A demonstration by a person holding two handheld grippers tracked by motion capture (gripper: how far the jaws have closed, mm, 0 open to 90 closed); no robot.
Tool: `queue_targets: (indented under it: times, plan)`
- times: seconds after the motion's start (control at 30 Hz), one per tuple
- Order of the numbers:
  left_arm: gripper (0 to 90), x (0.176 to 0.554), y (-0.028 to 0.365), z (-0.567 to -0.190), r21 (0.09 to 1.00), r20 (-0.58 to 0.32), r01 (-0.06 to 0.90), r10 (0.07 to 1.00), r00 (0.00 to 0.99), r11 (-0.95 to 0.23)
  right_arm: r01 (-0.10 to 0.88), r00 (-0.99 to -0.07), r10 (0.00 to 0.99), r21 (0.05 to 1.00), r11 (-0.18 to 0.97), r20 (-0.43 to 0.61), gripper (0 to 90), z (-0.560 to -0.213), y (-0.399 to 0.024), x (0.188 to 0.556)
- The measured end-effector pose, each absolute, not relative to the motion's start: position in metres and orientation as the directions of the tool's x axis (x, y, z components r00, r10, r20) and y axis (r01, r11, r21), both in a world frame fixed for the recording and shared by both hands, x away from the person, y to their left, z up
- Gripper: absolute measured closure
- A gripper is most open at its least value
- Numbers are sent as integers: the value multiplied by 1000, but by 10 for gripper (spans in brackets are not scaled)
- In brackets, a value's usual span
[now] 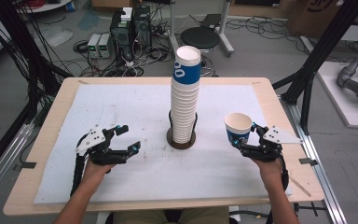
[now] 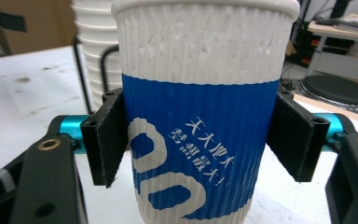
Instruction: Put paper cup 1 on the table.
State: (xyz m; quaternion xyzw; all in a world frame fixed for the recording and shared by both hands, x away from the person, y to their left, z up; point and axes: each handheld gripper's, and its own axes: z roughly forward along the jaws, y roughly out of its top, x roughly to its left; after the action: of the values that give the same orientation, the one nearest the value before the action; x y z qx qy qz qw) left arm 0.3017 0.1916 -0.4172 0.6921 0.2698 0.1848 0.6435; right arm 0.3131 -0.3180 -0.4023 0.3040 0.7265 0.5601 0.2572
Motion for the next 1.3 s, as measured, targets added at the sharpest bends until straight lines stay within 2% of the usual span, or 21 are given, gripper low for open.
queue_targets:
  times: [0.57,0.83,1.3]
  plan:
    - [185,301,189,-418,989,-93,141,611,786,-32,265,-546,836,957,114,52,276,-424,-322,356]
    - [185,302,188,-419,989,-93,146,608,788,-38,320,-503,862,940,123,58,276,-435,-322,367]
    - [189,302,189,-420,988,-93,149,613,785,-41,401,-495,868,898,180,48,276,-448,-324,371]
